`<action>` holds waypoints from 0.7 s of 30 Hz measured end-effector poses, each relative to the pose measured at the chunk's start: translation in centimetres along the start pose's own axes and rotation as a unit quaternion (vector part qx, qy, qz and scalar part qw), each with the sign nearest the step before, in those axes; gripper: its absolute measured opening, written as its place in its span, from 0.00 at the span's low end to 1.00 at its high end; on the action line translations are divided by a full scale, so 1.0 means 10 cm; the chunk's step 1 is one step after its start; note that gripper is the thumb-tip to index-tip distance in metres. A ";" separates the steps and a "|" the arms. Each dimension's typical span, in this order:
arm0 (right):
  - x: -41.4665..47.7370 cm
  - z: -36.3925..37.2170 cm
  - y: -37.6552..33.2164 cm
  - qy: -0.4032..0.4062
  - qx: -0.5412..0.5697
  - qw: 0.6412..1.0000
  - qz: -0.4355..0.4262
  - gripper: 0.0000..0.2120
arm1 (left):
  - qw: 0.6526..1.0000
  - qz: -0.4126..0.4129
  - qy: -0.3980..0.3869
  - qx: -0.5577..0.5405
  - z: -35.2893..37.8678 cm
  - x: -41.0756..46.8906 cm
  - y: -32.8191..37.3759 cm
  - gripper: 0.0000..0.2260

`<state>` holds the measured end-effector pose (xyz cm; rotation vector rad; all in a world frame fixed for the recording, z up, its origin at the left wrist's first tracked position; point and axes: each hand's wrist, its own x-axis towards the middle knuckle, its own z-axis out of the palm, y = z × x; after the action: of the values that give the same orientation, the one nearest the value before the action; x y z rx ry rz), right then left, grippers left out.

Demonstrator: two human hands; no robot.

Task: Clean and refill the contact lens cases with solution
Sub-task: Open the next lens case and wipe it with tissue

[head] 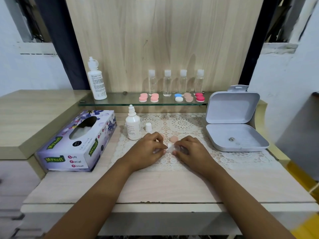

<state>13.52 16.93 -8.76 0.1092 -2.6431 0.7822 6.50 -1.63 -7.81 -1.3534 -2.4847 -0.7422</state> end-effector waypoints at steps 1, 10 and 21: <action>0.00 0.00 0.00 -0.001 -0.002 1.000 0.000 0.11 | 1.000 0.000 0.004 -0.005 0.00 0.00 0.00 0.11; 0.01 -0.01 0.01 -0.011 -0.011 1.000 0.002 0.11 | 1.000 0.004 0.014 -0.016 0.03 0.02 -0.06 0.10; 0.01 -0.01 0.02 -0.013 -0.003 1.000 0.006 0.11 | 0.994 0.071 0.024 0.073 -0.02 0.02 -0.01 0.14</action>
<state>13.40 17.11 -8.75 0.1029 -2.6732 0.7813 6.33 -1.64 -7.61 -1.4225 -2.3270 -0.5433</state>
